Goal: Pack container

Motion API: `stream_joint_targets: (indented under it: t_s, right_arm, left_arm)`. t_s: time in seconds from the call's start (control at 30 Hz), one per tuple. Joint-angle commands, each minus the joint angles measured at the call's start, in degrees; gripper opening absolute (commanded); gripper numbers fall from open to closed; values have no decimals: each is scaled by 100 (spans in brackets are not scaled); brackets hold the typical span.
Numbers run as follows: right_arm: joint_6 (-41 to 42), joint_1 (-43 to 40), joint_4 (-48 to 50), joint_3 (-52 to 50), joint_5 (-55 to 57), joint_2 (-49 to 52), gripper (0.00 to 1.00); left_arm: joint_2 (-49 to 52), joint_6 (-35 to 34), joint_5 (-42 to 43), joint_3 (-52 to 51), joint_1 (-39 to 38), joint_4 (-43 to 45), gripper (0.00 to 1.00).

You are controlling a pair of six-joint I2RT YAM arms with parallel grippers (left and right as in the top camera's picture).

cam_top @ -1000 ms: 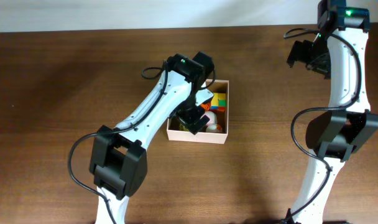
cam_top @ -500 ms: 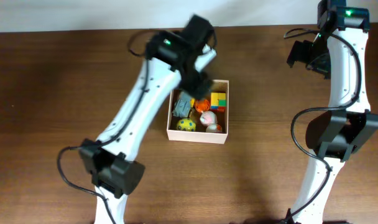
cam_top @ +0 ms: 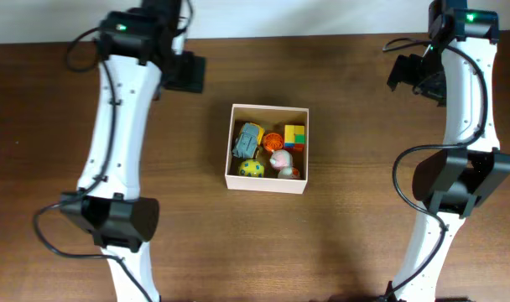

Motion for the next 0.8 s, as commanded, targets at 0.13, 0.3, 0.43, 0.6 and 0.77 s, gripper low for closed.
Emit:
stream_joint_targets:
  t_s: [0.13,0.3,0.43,0.6,0.77]
  right_arm:
    - [28,11,0,81,-11,-186,99]
    - [28,11,0,81,-11,-186,99]
    - [28,11,0,81,-11,-184,99]
    - [28,11,0,81,-11,-186,99]
    - [28,11,0,81,-11,-186,99]
  left_arm:
    - [-55,-146,-44,90,431,-24,99]
    - [-55,-149,-42,90,686,118,99]
    - [-55,-151,-11,90,787,122,99]
    - [-55,-151,4,90,820,122,99]
    - [-55,-149,2,90,820,122,99]
